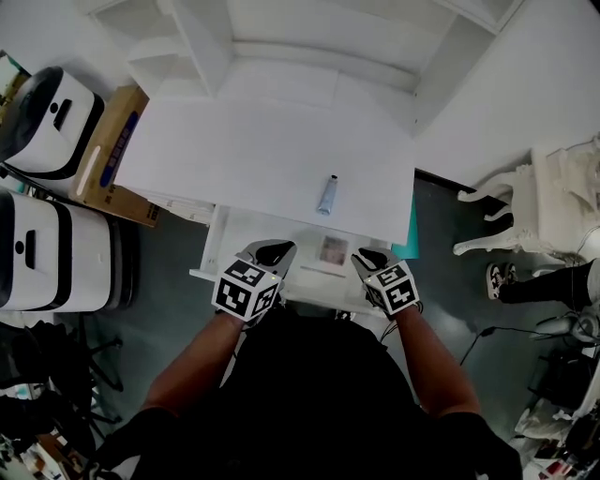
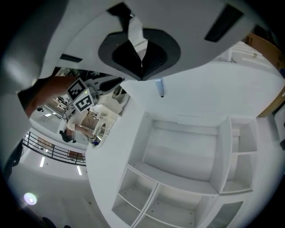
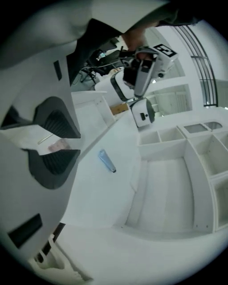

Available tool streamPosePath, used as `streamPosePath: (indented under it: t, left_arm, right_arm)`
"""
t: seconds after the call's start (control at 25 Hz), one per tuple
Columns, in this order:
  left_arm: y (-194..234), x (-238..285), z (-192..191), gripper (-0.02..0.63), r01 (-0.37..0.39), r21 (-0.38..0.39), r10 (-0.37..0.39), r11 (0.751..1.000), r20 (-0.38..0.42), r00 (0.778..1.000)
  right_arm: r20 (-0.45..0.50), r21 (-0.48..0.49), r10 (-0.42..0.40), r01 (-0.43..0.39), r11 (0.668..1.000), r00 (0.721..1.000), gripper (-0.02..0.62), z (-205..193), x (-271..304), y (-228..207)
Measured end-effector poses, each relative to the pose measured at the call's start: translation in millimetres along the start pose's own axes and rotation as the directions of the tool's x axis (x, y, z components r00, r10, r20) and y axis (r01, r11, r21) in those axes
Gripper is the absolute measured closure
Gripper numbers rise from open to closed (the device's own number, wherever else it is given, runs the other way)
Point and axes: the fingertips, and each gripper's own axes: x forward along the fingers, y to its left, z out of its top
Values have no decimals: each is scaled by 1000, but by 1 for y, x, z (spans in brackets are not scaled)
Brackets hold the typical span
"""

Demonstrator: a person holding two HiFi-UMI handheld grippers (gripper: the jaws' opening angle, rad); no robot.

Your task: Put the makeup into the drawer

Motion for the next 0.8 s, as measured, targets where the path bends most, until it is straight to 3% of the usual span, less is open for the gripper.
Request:
streamPosePath:
  t: [0.24, 0.44, 0.56, 0.8]
  left_arm:
    - [-10, 9, 10, 595, 30, 28, -30, 999, 11, 999]
    - [-14, 12, 17, 595, 38, 36, -39, 999, 23, 999]
    - [-19, 11, 23, 595, 52, 49, -54, 997, 37, 998]
    - [-28, 7, 33, 595, 73, 66, -77, 995, 66, 995]
  right_arm:
    - [217, 175, -23, -16, 984, 976, 515, 50, -52, -4]
    - [326, 306, -36, -69, 950, 945, 515, 66, -84, -11]
    - [367, 329, -40, -89, 940, 929, 533, 70, -96, -12]
    - [388, 284, -28, -91, 955, 921, 560, 70, -99, -5]
